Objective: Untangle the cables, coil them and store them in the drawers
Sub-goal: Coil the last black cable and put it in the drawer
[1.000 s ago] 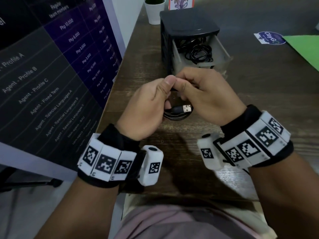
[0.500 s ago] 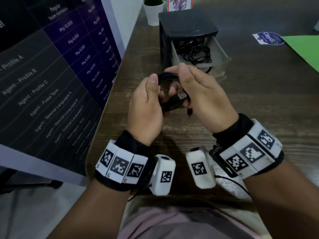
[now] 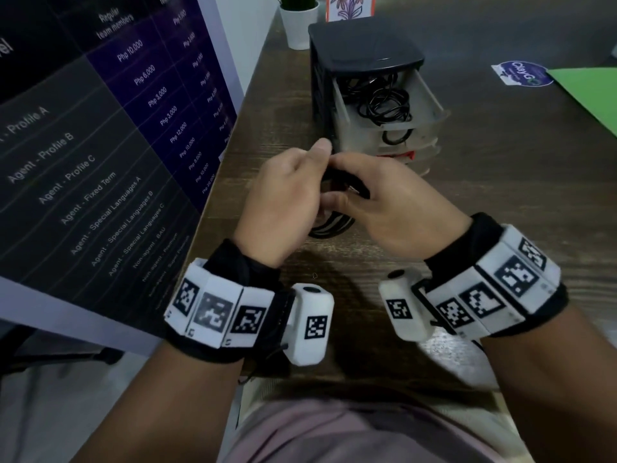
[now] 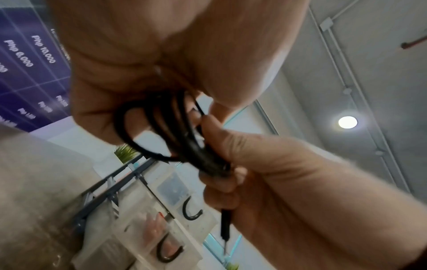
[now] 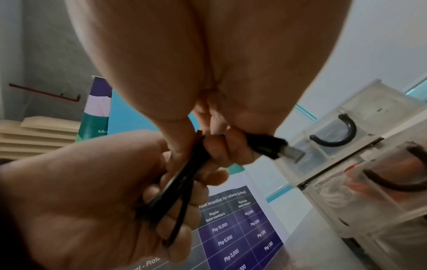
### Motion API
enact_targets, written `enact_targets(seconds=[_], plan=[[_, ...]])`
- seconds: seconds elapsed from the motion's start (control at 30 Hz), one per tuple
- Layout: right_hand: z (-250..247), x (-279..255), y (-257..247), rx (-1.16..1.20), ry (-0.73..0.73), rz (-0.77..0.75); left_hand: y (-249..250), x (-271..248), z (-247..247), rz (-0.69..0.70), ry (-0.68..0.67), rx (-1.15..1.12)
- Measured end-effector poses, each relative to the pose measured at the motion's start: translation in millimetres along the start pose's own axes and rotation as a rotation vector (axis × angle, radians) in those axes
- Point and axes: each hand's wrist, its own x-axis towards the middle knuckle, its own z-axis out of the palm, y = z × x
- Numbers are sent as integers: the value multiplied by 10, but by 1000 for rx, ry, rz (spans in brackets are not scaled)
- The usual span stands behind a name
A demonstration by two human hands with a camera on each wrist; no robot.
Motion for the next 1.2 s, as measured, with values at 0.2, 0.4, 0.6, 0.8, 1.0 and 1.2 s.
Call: enact_targets(seconds=[0.2, 0.4, 0.6, 0.8, 1.0, 1.2], plan=[[67, -7, -16, 122, 111, -12, 19, 14, 50, 28, 68, 175], [63, -9, -65, 394, 236, 20, -10, -3, 110, -6, 140, -182], [22, 20, -107, 495, 233, 24, 1, 4, 133, -39, 169, -407], [39, 39, -97, 473, 287, -30, 63, -44, 136, -118, 129, -543], [-7, 25, -59, 449, 255, -64, 48, -68, 143, -149, 104, -554], [-78, 6, -4, 399, 157, -27, 11, -52, 180, -99, 114, -437]])
